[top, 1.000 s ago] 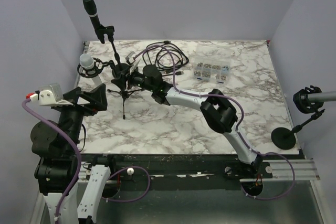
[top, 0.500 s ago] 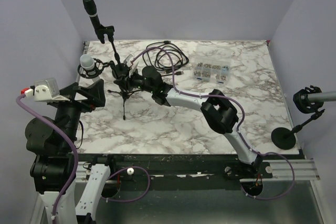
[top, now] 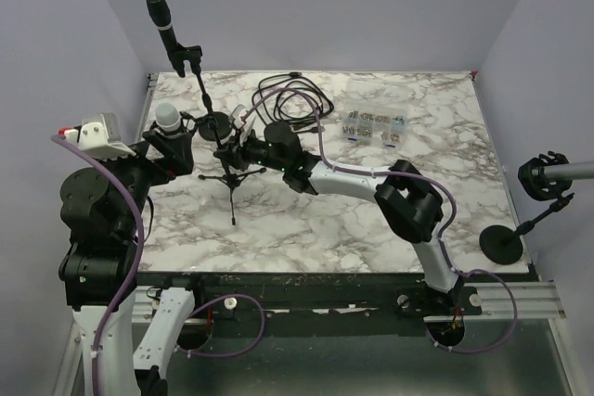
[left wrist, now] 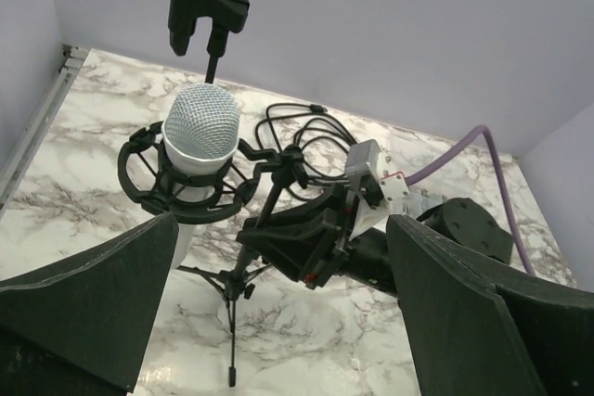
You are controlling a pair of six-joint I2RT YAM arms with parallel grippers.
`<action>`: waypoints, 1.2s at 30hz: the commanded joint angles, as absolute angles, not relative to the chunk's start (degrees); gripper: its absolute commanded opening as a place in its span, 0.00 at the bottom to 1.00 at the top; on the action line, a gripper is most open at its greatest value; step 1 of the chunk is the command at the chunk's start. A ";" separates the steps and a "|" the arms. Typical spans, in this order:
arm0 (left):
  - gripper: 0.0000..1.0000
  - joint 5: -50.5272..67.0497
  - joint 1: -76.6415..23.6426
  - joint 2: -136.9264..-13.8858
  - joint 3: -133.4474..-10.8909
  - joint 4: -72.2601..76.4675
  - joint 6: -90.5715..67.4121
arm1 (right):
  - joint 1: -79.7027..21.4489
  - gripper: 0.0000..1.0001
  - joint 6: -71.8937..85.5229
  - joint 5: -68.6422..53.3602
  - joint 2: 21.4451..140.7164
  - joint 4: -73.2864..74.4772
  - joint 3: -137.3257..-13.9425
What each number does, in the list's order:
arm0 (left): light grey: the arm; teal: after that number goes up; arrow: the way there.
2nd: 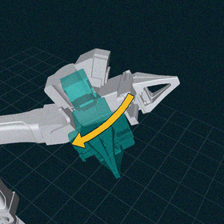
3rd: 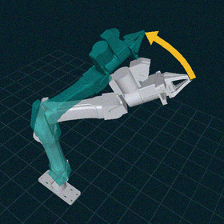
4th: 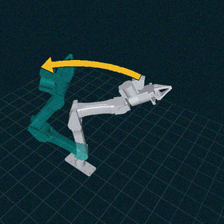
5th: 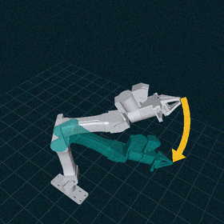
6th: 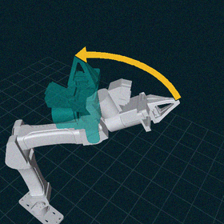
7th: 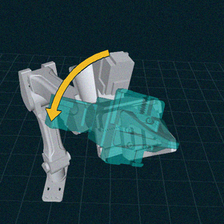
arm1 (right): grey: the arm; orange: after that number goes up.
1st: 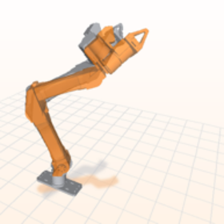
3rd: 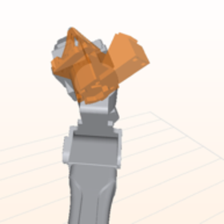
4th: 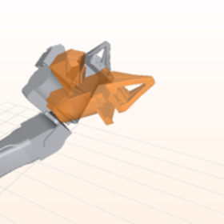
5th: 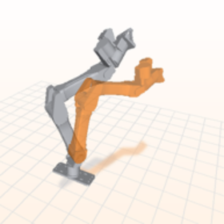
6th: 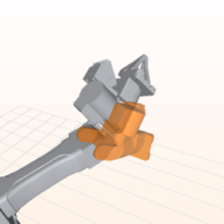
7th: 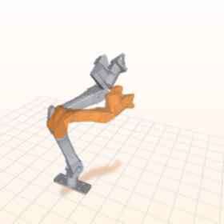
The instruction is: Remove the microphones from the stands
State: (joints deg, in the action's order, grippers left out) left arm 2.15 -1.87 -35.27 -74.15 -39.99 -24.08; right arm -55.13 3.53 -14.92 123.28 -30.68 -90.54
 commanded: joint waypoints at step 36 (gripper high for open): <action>0.62 -16.41 -13.27 -50.93 -71.96 -39.84 -15.56 | -55.64 0.01 -1.19 -15.73 113.29 -31.97 -73.37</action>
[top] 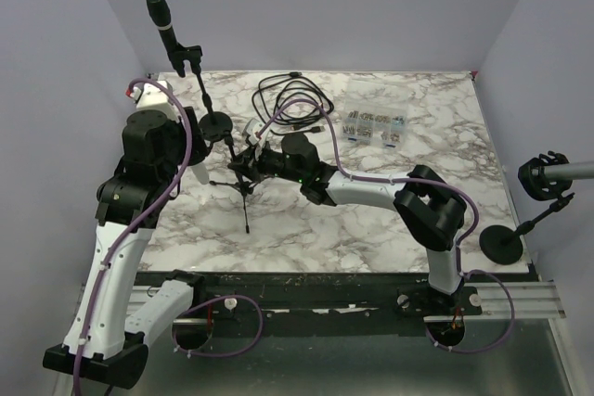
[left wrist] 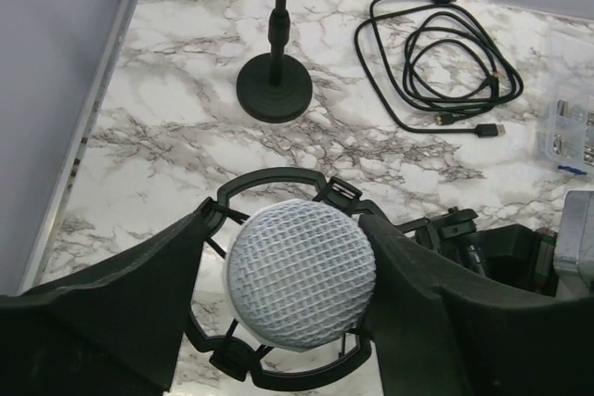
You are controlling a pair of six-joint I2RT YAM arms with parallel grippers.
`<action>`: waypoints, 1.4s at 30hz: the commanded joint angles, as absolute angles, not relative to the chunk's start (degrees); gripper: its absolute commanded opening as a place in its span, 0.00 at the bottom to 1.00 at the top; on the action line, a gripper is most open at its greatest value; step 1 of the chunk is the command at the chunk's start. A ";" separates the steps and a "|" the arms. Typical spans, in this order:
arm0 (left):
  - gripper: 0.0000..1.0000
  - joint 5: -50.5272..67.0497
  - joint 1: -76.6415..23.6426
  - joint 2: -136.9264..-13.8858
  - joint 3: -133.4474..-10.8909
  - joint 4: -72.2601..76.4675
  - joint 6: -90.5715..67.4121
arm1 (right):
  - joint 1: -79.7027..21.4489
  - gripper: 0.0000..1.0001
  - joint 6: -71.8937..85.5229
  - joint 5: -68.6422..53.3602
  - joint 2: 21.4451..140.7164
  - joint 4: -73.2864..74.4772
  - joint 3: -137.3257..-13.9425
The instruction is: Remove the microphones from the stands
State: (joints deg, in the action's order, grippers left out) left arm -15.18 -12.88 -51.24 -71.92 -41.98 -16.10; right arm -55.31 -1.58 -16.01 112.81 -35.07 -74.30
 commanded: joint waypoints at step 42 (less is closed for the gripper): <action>0.00 -17.20 -16.64 -37.58 -95.81 -27.11 -26.12 | -55.65 0.37 3.74 -14.91 116.26 -27.69 -77.77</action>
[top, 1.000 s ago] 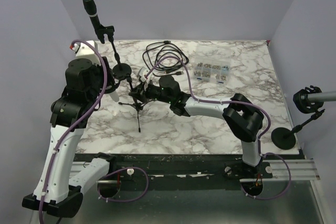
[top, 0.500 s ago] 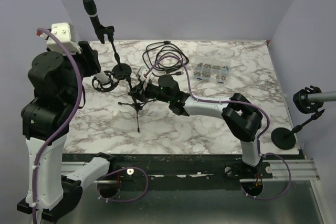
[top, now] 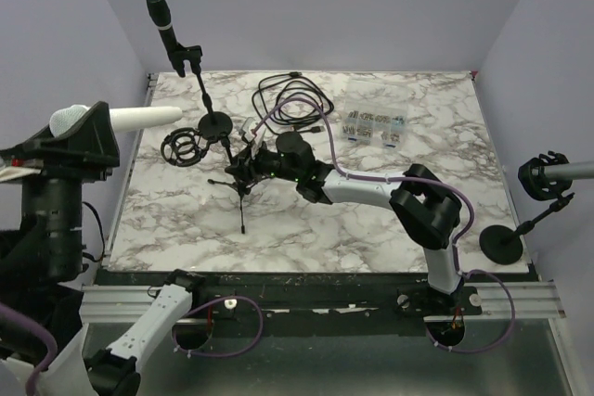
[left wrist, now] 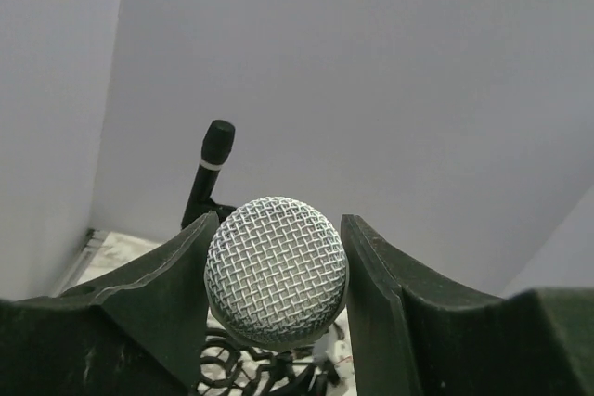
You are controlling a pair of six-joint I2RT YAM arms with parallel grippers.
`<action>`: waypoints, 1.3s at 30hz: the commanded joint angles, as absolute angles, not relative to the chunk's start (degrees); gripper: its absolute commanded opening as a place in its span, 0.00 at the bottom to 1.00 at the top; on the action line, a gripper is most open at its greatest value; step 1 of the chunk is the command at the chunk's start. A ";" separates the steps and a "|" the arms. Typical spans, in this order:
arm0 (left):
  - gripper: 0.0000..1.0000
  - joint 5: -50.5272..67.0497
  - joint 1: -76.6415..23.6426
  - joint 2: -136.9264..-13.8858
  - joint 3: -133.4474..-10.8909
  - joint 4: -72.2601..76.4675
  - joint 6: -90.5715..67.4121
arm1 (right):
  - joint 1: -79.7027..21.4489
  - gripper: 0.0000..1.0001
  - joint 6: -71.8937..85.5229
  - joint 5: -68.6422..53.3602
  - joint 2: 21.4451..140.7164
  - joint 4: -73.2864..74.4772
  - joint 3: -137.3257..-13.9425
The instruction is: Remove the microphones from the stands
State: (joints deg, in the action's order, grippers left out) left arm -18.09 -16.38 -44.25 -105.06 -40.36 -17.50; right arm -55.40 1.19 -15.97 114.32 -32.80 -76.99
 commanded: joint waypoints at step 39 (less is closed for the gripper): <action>0.00 9.41 -34.87 -86.36 -109.88 -51.40 -22.99 | -55.12 0.98 15.76 50.37 57.57 -9.34 -34.30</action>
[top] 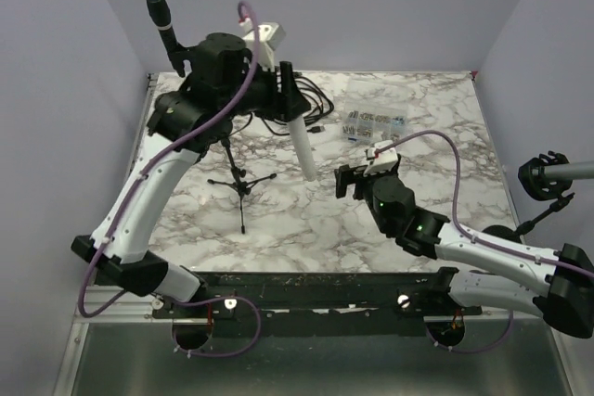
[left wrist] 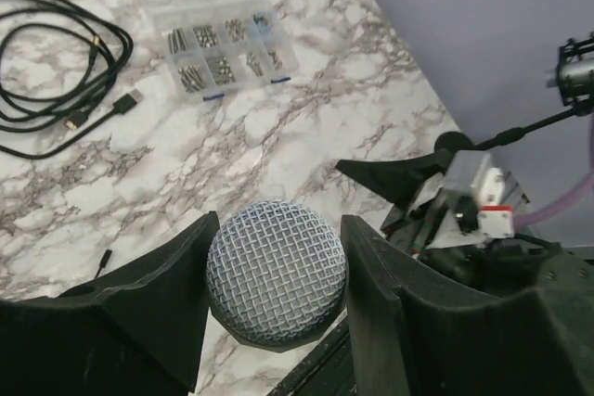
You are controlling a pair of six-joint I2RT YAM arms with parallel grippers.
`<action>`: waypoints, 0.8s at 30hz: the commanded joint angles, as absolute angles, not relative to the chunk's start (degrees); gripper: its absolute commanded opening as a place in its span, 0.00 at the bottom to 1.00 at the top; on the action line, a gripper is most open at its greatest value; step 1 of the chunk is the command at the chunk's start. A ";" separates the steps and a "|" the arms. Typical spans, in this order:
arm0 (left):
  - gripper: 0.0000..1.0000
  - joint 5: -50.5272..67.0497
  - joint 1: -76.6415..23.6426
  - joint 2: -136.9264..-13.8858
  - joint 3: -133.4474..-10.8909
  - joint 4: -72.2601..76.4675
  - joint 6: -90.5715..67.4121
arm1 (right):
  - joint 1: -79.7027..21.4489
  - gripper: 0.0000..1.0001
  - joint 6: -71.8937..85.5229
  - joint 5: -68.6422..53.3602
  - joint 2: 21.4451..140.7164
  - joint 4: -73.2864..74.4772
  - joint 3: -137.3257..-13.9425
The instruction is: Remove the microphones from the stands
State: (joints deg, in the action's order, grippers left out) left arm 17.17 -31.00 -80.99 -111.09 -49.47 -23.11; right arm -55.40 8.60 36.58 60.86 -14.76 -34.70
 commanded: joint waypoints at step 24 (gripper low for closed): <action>0.00 20.85 -44.38 -109.68 -88.88 -35.75 -39.85 | -55.11 1.00 38.82 52.06 41.67 33.17 -46.69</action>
State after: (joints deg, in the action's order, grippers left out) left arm 18.44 -43.57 -108.38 -90.37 -39.48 -36.88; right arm -55.13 41.67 55.59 45.21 34.41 -47.29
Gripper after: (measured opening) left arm 0.525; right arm 0.998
